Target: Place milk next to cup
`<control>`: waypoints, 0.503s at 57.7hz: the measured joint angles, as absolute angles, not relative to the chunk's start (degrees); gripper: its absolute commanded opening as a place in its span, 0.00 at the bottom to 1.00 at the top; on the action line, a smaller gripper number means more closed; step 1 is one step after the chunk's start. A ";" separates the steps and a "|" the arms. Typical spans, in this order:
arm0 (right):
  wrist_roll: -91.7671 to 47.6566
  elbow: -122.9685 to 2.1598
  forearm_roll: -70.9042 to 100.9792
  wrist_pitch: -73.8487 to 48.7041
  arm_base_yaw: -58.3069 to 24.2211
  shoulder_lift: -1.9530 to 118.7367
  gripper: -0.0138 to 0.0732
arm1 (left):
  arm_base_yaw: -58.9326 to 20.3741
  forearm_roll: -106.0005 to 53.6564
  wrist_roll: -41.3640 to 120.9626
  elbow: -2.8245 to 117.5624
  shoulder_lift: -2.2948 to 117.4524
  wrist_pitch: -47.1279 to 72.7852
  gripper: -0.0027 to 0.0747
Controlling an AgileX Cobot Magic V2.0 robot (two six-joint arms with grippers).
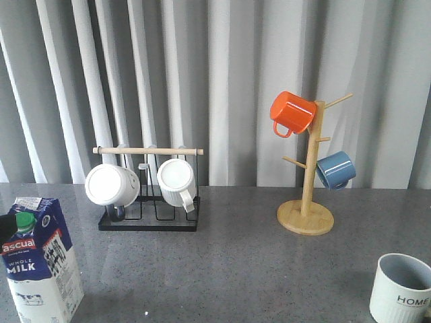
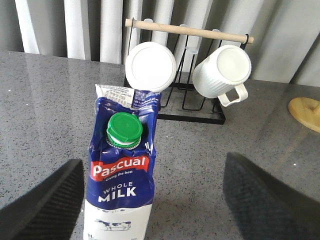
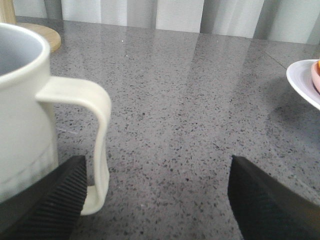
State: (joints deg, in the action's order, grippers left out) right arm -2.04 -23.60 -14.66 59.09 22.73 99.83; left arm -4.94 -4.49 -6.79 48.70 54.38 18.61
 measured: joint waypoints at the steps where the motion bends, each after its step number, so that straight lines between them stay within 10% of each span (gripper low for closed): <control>1: -2.04 -23.77 -14.66 59.09 22.73 99.83 0.81 | -4.94 -4.49 -6.79 48.70 54.38 18.61 0.74; 29: 0.98 -28.53 -15.55 58.25 22.73 100.75 0.81 | -4.94 -4.49 -6.79 48.70 54.38 18.46 0.74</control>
State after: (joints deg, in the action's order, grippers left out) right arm 0.98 -28.53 -15.55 58.25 22.73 100.75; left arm -4.94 -4.49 -6.79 48.70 54.38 18.46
